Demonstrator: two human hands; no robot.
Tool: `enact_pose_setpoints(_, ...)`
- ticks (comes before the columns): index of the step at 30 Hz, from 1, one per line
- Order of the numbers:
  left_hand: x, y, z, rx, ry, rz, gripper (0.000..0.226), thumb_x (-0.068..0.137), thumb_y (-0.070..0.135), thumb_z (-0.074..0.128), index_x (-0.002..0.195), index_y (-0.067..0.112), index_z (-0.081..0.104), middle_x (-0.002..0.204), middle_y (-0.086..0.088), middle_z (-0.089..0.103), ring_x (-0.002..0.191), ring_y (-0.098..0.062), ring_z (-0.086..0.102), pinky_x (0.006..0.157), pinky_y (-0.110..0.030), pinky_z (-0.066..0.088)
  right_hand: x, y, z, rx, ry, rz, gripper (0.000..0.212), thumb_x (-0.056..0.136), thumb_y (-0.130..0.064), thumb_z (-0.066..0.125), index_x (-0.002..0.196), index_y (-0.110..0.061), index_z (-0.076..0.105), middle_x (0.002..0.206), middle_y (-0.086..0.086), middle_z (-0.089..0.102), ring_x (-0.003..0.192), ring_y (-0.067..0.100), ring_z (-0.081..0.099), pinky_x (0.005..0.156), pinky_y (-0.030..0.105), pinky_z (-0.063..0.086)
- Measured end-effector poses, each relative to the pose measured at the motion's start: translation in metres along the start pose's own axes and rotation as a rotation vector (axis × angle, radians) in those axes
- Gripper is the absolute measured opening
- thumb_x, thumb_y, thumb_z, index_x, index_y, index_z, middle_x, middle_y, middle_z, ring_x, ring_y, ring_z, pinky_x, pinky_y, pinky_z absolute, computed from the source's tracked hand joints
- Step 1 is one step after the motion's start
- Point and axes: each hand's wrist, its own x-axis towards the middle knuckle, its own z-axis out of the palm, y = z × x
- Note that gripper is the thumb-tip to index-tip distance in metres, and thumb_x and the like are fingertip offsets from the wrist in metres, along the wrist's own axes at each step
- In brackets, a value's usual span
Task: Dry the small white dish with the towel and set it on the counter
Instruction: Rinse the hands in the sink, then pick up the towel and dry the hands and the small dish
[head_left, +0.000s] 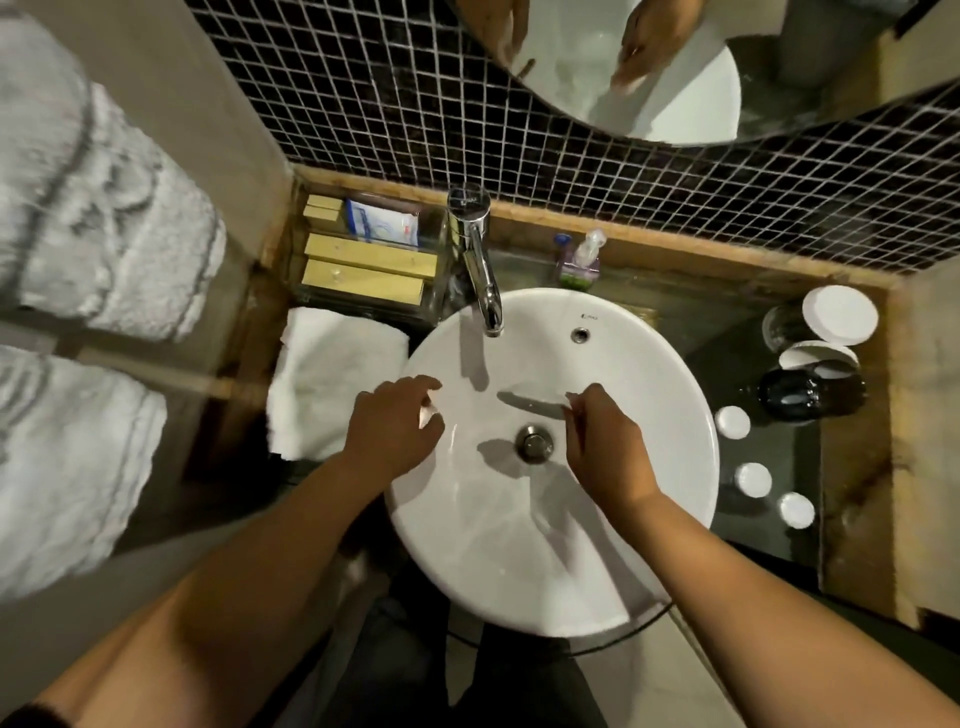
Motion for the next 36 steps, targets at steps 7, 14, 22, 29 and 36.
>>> enact_pose_setpoints(7,0.001,-0.029,-0.013,-0.010,0.202,-0.240,0.042,0.094,0.027,0.059,0.135,0.027,0.051,0.129,-0.002,0.062,0.113,-0.025,0.058,0.099,-0.048,0.047,-0.013,-0.039,0.012,0.268,0.038,0.178,0.015,0.098,-0.021,0.056,0.086,-0.016,0.048,0.072,0.001,0.066,0.063,0.012,0.063,0.058,0.029,0.047)
enact_pose_setpoints(14,0.036,-0.041,-0.009,0.045,0.109,-0.303,0.065,0.096,0.050,0.051,0.151,0.034,0.020,0.145,-0.013,0.039,0.120,-0.035,0.049,0.098,-0.052,0.046,-0.046,-0.068,0.049,0.647,0.026,0.540,0.019,0.096,-0.016,0.061,0.091,-0.005,0.047,0.088,0.016,0.067,0.056,0.005,0.071,0.052,0.010,0.046)
enact_pose_setpoints(22,0.053,-0.055,-0.005,0.202,0.021,-0.370,0.097,0.079,0.070,0.059,0.153,0.040,0.003,0.156,-0.010,0.012,0.133,-0.047,0.028,0.103,-0.056,0.040,-0.070,-0.072,0.063,0.707,-0.058,0.501,0.027,0.093,-0.008,0.065,0.114,-0.020,0.054,0.080,0.012,0.050,0.066,0.013,0.061,0.075,0.040,0.064)
enact_pose_setpoints(29,0.032,-0.062,-0.020,0.203,0.152,-0.216,0.079,0.082,0.024,0.076,0.149,0.028,0.035,0.145,-0.014,0.045,0.115,-0.037,0.053,0.093,-0.046,0.051,-0.064,-0.087,0.058,0.795,-0.075,0.592,0.043,0.099,-0.005,0.046,0.137,-0.024,0.043,0.094,0.007,0.052,0.077,0.020,0.078,0.078,0.029,0.060)
enact_pose_setpoints(36,-0.035,-0.029,-0.089,-0.273,0.714,0.125,0.054,0.076,0.002,0.068,0.128,0.000,0.058,0.122,-0.017,0.065,0.114,-0.030,0.060,0.101,-0.038,0.049,-0.045,-0.116,0.039,0.944,-0.068,0.673,0.012,0.084,-0.001,0.057,0.090,-0.008,0.050,0.102,0.023,0.059,0.090,0.043,0.074,0.057,0.028,0.057)
